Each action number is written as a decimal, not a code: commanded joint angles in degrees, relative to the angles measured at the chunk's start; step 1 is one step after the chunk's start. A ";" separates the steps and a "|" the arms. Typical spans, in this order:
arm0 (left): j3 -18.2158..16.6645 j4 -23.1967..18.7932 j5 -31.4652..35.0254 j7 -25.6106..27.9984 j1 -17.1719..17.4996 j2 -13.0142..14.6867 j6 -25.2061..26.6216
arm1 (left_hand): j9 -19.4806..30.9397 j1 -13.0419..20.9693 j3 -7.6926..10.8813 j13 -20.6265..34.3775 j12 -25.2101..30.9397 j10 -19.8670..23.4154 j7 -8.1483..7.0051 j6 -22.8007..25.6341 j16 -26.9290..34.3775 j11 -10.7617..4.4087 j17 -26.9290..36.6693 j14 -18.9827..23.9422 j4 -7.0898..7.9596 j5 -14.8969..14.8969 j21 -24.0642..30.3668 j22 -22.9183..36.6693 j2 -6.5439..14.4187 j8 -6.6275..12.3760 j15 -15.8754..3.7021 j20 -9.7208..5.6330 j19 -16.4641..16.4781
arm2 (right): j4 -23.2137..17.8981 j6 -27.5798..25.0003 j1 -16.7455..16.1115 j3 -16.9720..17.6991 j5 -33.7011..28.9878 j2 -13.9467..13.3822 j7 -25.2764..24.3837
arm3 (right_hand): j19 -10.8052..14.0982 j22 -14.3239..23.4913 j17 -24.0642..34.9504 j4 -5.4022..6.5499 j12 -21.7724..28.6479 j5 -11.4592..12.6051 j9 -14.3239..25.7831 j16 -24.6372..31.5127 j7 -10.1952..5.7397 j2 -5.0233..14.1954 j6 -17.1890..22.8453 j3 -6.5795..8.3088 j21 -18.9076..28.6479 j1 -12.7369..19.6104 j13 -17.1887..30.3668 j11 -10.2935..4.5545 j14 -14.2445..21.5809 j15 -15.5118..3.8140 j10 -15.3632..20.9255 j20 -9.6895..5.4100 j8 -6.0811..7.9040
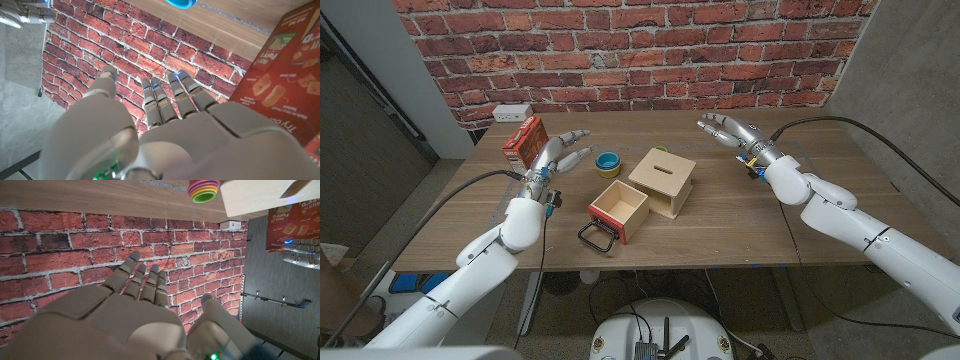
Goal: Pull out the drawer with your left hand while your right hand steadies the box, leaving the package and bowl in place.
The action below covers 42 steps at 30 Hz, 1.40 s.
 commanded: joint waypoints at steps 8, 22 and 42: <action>4.21 10.48 -6.97 0.39 -7.76 -1.56 -6.68 | 0.19 -1.45 -0.74 0.22 -0.18 -2.29 0.30 -1.35 0.34 1.17 0.20 -1.97 0.30 -0.30 0.16 0.09 0.14 0.39 -4.72 -5.52 0.13 | 6.15 3.38 -1.33 1.91 11.90 5.05 -3.63 | 0.48 0.14 0.15 -0.37 -0.15 0.16 0.14 0.11 0.26 0.96 -1.34 -0.14 -0.16 0.43 0.13 0.08 -0.41 -0.05 -1.37 0.47 -0.13; 5.83 14.03 -14.96 -0.98 -10.55 -5.00 -7.61 | 0.03 -4.56 -2.26 0.06 -0.47 -10.78 1.28 -8.00 0.20 3.34 0.26 -9.09 0.85 -0.49 -0.34 0.12 1.34 0.13 -3.10 -5.88 -3.34 | 14.43 8.65 1.14 2.33 20.96 9.05 -2.80 | -1.93 0.11 0.45 0.10 -0.17 0.17 0.09 -0.30 -0.11 0.82 -2.47 -0.66 -1.05 -0.38 0.08 0.02 -2.23 0.10 -2.85 0.61 0.08; 8.03 14.91 -18.07 -0.06 -11.32 -6.12 -6.76 | -0.16 -11.95 -3.79 -0.04 -0.30 -19.16 0.30 -17.61 0.20 4.46 0.33 -17.57 2.78 -0.53 -0.56 0.11 4.11 -0.07 -1.54 -6.99 -10.66 | 18.60 13.36 -0.36 3.91 30.90 12.59 -2.81 | -3.68 0.08 0.58 1.10 -0.04 0.46 0.02 -0.25 -0.98 0.35 -4.37 -1.75 -1.15 -1.31 0.00 -0.35 -3.08 0.47 -3.92 0.52 -0.05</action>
